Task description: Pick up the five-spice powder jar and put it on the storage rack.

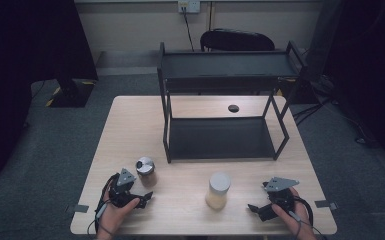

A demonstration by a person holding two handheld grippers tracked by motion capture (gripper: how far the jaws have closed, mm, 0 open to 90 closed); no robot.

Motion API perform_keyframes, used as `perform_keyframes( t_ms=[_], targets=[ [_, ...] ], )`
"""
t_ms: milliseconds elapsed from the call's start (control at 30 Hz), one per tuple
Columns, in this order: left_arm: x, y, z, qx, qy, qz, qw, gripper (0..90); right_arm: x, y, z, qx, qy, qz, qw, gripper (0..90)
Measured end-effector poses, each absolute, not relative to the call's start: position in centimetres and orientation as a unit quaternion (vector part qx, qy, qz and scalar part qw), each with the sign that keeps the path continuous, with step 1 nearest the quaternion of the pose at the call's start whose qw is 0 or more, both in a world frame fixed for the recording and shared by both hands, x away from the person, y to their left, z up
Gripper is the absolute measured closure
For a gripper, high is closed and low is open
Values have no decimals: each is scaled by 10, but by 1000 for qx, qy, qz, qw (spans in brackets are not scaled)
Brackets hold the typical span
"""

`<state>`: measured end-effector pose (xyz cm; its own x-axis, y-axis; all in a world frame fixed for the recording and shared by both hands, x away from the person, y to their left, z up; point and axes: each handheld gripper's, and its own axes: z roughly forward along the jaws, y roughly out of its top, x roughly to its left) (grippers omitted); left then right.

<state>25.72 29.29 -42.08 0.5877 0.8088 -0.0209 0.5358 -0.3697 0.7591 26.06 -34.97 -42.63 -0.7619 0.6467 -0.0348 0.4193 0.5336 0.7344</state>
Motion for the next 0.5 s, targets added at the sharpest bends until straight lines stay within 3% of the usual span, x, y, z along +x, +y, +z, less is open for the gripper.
perform_keyframes(
  t_ms=[500],
  targets=[
    [273,293,-421,792,416,165,416,37,261,-350,-426,309,862,371,153,0]
  ],
)
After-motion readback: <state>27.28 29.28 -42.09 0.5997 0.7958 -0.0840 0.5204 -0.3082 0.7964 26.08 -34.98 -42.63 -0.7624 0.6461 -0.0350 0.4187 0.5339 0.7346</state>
